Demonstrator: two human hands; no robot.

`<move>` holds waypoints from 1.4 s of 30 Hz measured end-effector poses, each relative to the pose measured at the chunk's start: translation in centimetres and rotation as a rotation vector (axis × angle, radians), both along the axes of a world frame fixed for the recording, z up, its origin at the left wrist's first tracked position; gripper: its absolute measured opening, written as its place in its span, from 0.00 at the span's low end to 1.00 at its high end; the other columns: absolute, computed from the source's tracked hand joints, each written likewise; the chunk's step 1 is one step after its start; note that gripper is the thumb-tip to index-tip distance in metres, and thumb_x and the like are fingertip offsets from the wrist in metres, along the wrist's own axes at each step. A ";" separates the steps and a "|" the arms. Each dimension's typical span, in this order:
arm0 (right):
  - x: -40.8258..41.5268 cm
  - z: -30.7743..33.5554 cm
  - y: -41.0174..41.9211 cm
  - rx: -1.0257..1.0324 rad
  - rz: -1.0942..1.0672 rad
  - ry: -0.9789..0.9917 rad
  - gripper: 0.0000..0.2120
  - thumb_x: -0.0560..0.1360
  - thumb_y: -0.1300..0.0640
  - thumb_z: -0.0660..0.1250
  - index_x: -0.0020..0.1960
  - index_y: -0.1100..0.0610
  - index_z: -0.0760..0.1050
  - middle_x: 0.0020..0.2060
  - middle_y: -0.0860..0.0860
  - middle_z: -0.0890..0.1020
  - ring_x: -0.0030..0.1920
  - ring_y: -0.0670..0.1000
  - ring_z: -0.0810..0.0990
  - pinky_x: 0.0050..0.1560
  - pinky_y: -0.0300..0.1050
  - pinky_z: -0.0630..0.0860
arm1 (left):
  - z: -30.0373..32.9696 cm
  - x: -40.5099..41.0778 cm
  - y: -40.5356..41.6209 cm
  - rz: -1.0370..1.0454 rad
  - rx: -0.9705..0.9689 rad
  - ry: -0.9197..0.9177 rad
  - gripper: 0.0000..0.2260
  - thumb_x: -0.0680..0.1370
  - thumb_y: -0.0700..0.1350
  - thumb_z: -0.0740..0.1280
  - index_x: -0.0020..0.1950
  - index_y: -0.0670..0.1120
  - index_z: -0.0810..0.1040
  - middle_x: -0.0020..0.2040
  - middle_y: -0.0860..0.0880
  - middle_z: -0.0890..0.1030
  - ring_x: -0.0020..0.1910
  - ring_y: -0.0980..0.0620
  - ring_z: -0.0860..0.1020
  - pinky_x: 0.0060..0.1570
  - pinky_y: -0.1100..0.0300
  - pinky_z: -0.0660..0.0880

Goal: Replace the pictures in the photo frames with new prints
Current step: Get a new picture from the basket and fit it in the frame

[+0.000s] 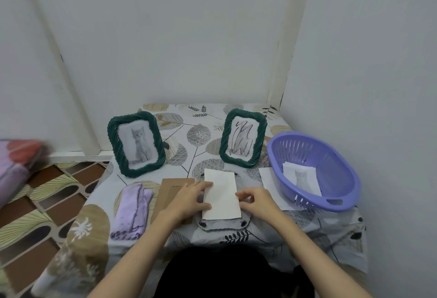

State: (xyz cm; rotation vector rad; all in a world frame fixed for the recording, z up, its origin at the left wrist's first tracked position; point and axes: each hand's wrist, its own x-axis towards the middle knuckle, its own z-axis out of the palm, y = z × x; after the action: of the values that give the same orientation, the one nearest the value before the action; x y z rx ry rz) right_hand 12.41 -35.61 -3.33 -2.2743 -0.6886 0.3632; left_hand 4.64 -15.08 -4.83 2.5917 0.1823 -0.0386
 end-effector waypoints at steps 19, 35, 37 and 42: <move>-0.4 -0.6 -0.7 -0.180 0.133 -0.153 0.14 0.70 0.54 0.70 0.55 0.53 0.79 0.57 0.50 0.75 0.61 0.53 0.69 0.63 0.45 0.67 | -0.1 -1.0 0.9 -0.077 0.036 0.104 0.47 0.57 0.78 0.58 0.70 0.54 0.65 0.76 0.51 0.57 0.76 0.50 0.49 0.74 0.44 0.51; 0.5 -0.9 1.6 -0.342 0.141 -0.226 0.27 0.73 0.43 0.64 0.70 0.49 0.65 0.73 0.46 0.61 0.65 0.54 0.61 0.64 0.48 0.61 | -0.6 -0.9 1.5 -0.098 0.067 0.126 0.64 0.44 0.84 0.48 0.75 0.52 0.57 0.77 0.55 0.52 0.76 0.53 0.46 0.74 0.47 0.46; 0.5 -0.9 1.6 -0.341 0.139 -0.220 0.27 0.73 0.43 0.63 0.70 0.49 0.65 0.73 0.46 0.61 0.65 0.54 0.61 0.65 0.48 0.61 | -0.6 -0.9 1.5 -0.091 0.065 0.120 0.63 0.44 0.83 0.48 0.75 0.52 0.57 0.77 0.55 0.53 0.76 0.53 0.46 0.74 0.47 0.47; 0.5 -0.6 1.3 -0.285 0.102 -0.201 0.27 0.74 0.44 0.64 0.70 0.50 0.64 0.73 0.47 0.61 0.67 0.54 0.60 0.67 0.50 0.60 | 0.1 -1.5 1.5 0.036 0.105 0.046 0.52 0.57 0.79 0.53 0.74 0.51 0.59 0.77 0.52 0.55 0.76 0.51 0.50 0.74 0.48 0.50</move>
State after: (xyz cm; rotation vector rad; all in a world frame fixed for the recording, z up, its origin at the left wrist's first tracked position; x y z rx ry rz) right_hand 12.95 -34.27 -3.94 -2.5760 -0.9065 0.2990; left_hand 3.19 -13.56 -4.72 2.6926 0.2540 -0.0772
